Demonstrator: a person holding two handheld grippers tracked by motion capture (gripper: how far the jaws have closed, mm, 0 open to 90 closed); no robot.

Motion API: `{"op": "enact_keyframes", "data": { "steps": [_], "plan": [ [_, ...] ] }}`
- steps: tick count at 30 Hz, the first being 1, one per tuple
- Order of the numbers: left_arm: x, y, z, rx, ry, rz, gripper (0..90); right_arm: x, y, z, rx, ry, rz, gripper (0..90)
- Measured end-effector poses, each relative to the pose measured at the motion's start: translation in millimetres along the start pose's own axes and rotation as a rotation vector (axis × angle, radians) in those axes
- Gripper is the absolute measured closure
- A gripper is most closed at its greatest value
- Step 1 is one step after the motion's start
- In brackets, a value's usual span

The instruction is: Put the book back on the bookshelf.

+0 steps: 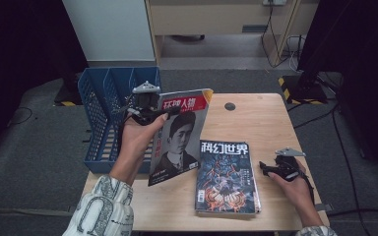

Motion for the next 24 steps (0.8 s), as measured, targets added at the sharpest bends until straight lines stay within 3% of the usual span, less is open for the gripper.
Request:
{"op": "enact_keyframes", "data": {
  "steps": [5, 11, 24],
  "plan": [
    [-14.0, 7.9, -3.6, 0.006, 0.022, 0.019, 86.3, 0.1, 0.0, 0.0, 0.0, -0.002, 0.001, 19.5],
    [-28.5, 12.4, -13.8, -0.018, 0.033, 0.034, 86.4, 0.1, 0.0, 0.0, 0.001, -0.002, 0.002, 19.6],
    [-49.3, 11.5, -40.6, -0.113, 0.032, 0.073, 86.4, 0.1, 0.0, 0.0, 0.001, -0.002, 0.002, 19.6]
  ]
}}
Point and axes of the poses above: each handheld gripper's, and its own axes: x roughly forward along the jaws, y roughly out of its top, z roughly to its right, the point moved 8 cm from there along x, roughly forward along the jaws, and after that the axes turned 3 degrees about z, right-handed, at the moved point
